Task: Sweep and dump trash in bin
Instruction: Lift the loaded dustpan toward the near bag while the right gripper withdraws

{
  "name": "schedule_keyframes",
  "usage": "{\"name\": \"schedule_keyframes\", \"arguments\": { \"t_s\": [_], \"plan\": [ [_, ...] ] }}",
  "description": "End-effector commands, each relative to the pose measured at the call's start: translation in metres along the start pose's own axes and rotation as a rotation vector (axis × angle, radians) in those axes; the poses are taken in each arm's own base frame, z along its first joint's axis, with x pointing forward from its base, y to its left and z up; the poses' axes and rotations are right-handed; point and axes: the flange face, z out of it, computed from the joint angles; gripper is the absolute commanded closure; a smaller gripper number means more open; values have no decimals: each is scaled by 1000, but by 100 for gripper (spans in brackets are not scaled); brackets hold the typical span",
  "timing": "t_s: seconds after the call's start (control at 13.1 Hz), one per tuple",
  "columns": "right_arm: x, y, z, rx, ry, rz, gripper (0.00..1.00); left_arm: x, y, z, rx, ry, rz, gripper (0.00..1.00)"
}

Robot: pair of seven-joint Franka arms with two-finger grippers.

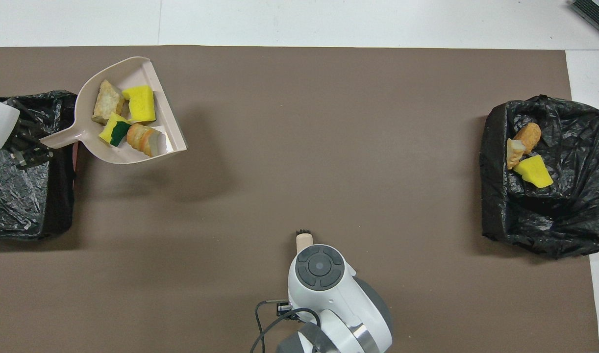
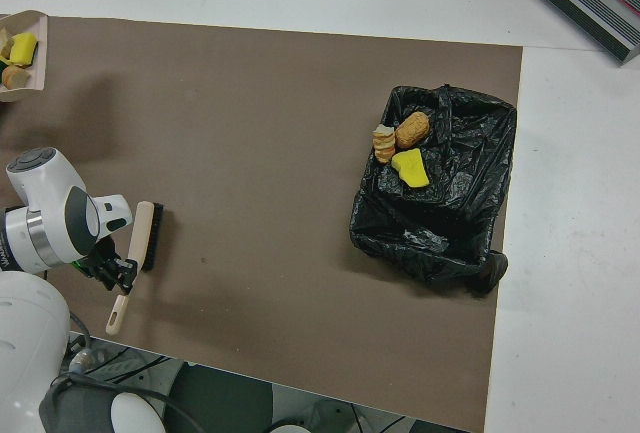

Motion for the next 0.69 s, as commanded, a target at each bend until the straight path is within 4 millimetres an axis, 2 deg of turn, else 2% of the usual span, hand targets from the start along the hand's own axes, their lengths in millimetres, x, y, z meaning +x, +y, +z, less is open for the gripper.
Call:
{"name": "schedule_keyframes", "arguments": {
  "t_s": [0.0, 0.15, 0.23, 0.38, 0.61],
  "plan": [
    [3, -11, -21, 41, 25, 20, 0, 0, -3, -6, 7, 13, 9, 100],
    [11, -13, -54, 71, 75, 8, 0, 0, -3, -6, 7, 13, 6, 100],
    [22, -7, -78, 83, 104, 14, 0, 0, -3, -6, 10, 7, 8, 100],
    [46, 19, -135, 24, 183, -17, 0, -4, -4, -7, 11, 8, 2, 100],
    [67, 72, -206, 1, 205, -66, 0, -7, -4, -7, 8, 7, -7, 100]
  ]
}}
